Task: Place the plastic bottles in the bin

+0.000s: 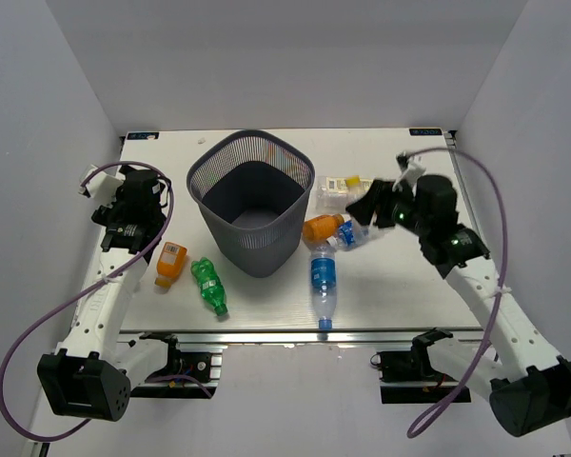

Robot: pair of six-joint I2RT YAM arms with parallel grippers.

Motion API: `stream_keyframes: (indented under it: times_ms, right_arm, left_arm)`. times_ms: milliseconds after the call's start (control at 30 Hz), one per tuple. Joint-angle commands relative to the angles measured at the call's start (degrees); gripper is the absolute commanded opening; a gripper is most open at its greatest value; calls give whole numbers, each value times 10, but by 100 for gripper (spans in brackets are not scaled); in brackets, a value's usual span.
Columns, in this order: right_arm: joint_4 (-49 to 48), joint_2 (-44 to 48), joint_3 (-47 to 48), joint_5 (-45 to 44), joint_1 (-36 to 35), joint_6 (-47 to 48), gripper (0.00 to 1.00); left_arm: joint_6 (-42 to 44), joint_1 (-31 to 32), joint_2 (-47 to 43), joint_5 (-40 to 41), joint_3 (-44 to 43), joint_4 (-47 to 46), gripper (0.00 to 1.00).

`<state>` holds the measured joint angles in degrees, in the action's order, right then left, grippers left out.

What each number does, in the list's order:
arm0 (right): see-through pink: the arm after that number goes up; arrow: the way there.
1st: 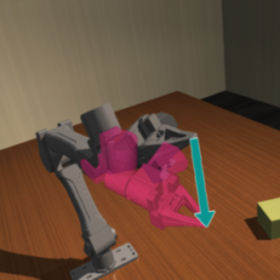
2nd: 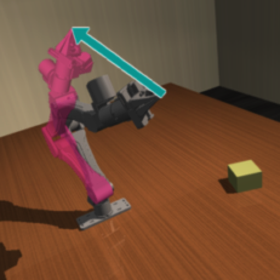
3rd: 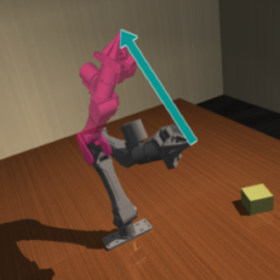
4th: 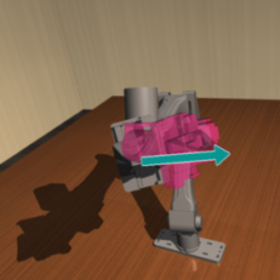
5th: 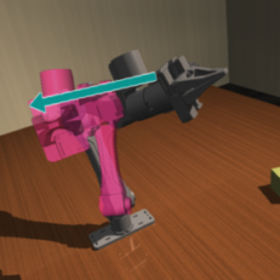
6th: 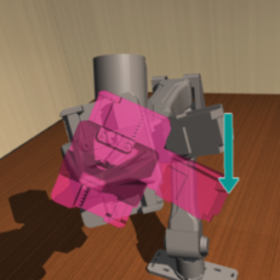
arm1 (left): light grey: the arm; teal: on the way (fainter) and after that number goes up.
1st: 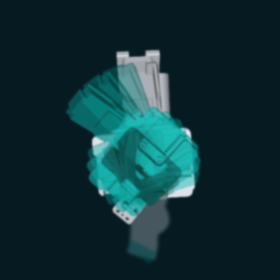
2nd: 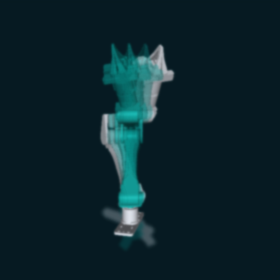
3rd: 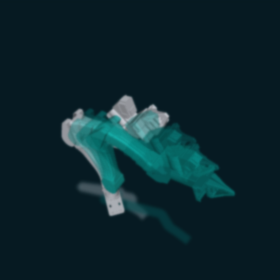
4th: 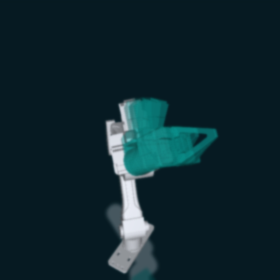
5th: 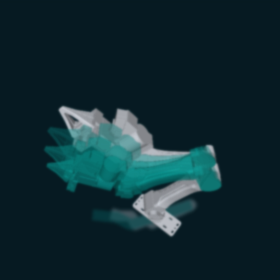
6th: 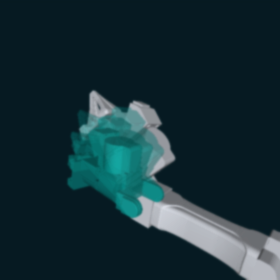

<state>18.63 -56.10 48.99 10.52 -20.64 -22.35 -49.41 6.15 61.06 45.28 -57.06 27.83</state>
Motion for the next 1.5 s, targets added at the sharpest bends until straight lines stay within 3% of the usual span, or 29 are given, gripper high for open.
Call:
stream_keyframes:
  times_ms: [0,100,267,467,600,667,833,933,1033,1167,1267,1367,1467]
  right_arm:
    - [-101,-4,122,80,-8,36,25]
    - [-134,-70,238,123,-33,44,25]
    - [-63,-254,480,133,-134,93,32]
    - [-15,-359,568,87,-198,130,53]
    - [22,-380,609,57,-215,151,83]
    - [25,-378,614,55,-218,164,89]
    - [36,-353,643,35,-220,200,89]
    - [35,-302,578,11,-220,201,89]
    - [3,-215,474,-81,-219,170,89]
    - [-58,-75,211,-220,-219,92,89]
    - [-62,28,71,-318,-218,9,89]
    - [5,72,16,-337,-217,-36,89]
    - [31,69,-37,-301,-217,-79,89]
  left_arm:
    - [-16,-2,-7,-25,-2,5,98]
    - [-35,-2,-8,-56,0,20,98]
    - [-62,-2,-5,-115,-1,70,98]
    - [-82,-2,-44,-150,41,132,98]
    - [-68,-2,-83,-199,89,137,98]
    - [-51,-2,-96,-236,114,128,98]
    - [19,-2,-103,-322,135,136,98]
    - [28,-2,-112,-324,139,161,98]
    - [34,-2,-131,-331,152,158,98]
    - [48,-2,-140,-349,157,154,98]
    - [56,-2,-130,-351,158,157,98]
    - [63,-2,-116,-359,163,153,98]
    - [59,-2,-107,-351,166,153,98]
